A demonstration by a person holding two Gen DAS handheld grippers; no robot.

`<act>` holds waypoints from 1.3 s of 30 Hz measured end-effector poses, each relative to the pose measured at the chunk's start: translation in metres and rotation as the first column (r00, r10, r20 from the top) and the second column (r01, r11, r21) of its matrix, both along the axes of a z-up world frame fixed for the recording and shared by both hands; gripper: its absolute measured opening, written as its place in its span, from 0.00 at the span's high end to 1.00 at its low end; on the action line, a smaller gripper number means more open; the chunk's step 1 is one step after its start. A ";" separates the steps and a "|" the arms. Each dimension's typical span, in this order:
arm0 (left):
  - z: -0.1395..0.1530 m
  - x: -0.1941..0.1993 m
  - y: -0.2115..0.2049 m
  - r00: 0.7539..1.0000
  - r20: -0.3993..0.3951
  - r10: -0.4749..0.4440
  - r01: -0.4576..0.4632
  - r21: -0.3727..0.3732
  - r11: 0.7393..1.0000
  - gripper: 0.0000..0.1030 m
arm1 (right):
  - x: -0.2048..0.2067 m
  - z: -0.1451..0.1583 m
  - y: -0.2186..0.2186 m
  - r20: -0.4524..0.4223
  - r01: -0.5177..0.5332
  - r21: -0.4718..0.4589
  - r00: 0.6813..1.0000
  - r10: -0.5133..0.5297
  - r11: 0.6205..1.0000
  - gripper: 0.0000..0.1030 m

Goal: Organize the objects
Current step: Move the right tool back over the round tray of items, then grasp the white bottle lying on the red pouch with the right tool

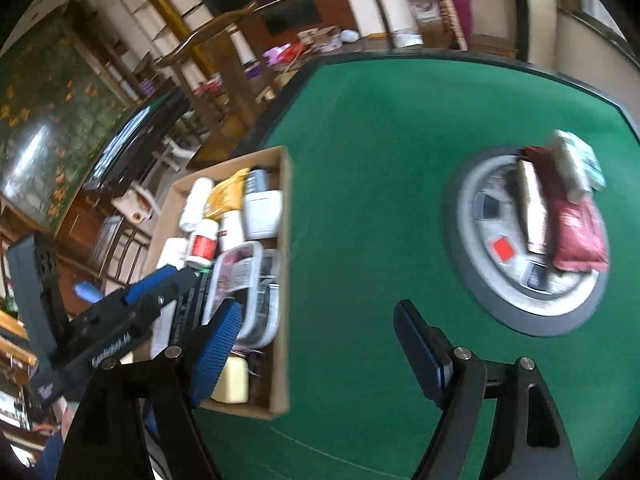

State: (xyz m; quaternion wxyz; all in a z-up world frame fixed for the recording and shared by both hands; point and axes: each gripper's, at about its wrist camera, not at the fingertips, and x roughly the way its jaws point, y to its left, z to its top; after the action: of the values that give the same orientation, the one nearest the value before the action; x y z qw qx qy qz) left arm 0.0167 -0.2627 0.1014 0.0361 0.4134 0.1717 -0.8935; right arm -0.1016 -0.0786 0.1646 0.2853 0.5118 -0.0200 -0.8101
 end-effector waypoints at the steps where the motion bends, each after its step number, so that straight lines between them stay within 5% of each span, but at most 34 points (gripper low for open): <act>1: -0.006 -0.006 0.002 1.000 0.010 -0.016 0.016 0.005 1.000 0.60 | -0.002 -0.001 0.012 0.000 0.021 0.012 1.000 -0.021 1.000 0.19; 3: -0.026 -0.015 0.003 0.997 0.078 0.006 -0.006 0.000 1.000 0.60 | -0.008 -0.002 0.033 -0.006 0.059 0.028 0.998 -0.059 0.998 0.19; 5: -0.035 -0.012 0.000 0.998 0.063 0.025 -0.028 0.051 0.998 0.59 | -0.017 0.000 0.061 -0.013 0.113 0.041 0.994 -0.112 0.993 0.19; 10: -0.034 -0.004 -0.001 0.995 0.086 0.055 -0.058 0.031 0.998 0.57 | -0.045 0.014 0.120 -0.051 0.224 0.071 0.974 -0.221 0.972 0.19; 12: -0.035 0.003 0.001 0.991 0.117 0.061 -0.060 -0.013 0.998 0.47 | -0.057 0.018 0.133 -0.069 0.238 0.091 0.970 -0.232 0.967 0.19; 16: -0.033 0.016 0.007 0.994 0.081 0.075 -0.068 -0.081 0.994 0.47 | -0.086 0.022 0.152 -0.091 0.263 0.126 0.963 -0.252 0.957 0.19; 22: -0.016 0.013 0.006 0.995 -0.035 0.090 -0.093 -0.095 0.991 0.48 | -0.134 0.018 0.154 -0.138 0.253 0.202 0.964 -0.228 0.946 0.20; 25: -0.037 -0.006 -0.002 0.993 0.071 0.095 -0.092 -0.056 0.994 0.48 | -0.155 0.013 0.147 -0.159 0.235 0.248 0.967 -0.199 0.940 0.21; 32: -0.041 0.022 0.004 0.990 0.063 0.127 -0.123 -0.051 0.991 0.48 | -0.191 -0.004 0.144 -0.140 0.205 0.288 0.975 -0.171 0.935 0.26; 39: -0.038 0.076 0.024 0.987 0.086 0.133 -0.133 -0.005 0.991 0.48 | -0.209 -0.030 0.139 -0.089 0.177 0.324 0.984 -0.157 0.929 0.42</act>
State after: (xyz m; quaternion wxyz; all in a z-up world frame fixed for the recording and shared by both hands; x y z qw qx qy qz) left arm 0.0926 -0.2389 0.0630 0.1029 0.4391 0.1976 -0.8704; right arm -0.3106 0.0606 0.1343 0.1261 0.5235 0.0814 -0.8387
